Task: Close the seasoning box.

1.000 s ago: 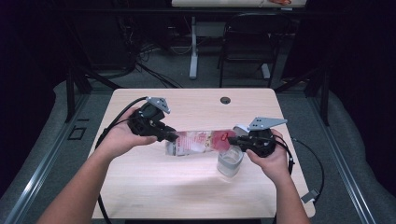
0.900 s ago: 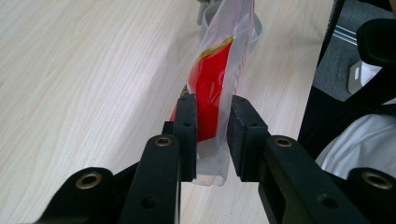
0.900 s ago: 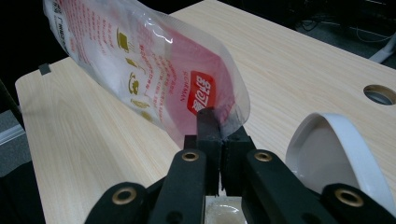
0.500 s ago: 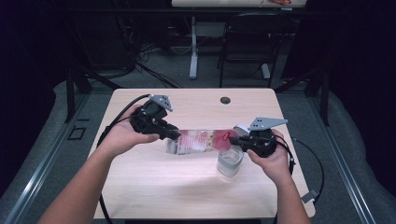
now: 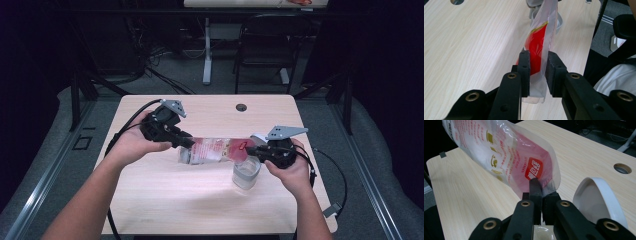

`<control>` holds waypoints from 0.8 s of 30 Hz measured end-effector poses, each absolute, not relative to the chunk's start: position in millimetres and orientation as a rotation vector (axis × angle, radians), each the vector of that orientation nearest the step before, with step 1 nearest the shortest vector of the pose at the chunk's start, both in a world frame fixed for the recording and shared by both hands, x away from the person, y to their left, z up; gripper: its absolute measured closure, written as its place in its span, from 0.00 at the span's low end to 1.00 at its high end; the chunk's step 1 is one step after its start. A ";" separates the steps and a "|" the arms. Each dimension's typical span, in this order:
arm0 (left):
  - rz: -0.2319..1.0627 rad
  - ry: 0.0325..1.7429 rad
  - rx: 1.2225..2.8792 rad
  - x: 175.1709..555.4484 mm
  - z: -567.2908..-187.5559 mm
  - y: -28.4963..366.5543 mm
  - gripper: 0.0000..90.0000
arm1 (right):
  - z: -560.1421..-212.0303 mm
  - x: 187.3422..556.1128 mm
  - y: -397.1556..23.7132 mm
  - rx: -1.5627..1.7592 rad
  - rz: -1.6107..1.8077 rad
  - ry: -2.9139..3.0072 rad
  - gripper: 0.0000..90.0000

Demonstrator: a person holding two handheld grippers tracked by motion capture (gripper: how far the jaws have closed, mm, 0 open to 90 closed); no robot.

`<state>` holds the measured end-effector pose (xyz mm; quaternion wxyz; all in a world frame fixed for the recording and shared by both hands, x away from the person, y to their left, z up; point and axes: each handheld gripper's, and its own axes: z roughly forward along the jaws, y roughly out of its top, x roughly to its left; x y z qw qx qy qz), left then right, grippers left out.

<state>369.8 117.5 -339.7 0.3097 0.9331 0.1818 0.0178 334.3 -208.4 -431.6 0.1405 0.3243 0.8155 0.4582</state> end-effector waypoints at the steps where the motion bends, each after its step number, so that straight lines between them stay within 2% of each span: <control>1: 0.046 0.482 2.465 369.8 -339.5 117.2 0.84 | -431.6 334.3 -208.5 0.937 1.323 2.355 0.99; 24: 0.047 0.477 2.468 371.3 -337.4 114.1 0.84 | -432.4 334.5 -209.5 0.944 1.324 2.352 0.98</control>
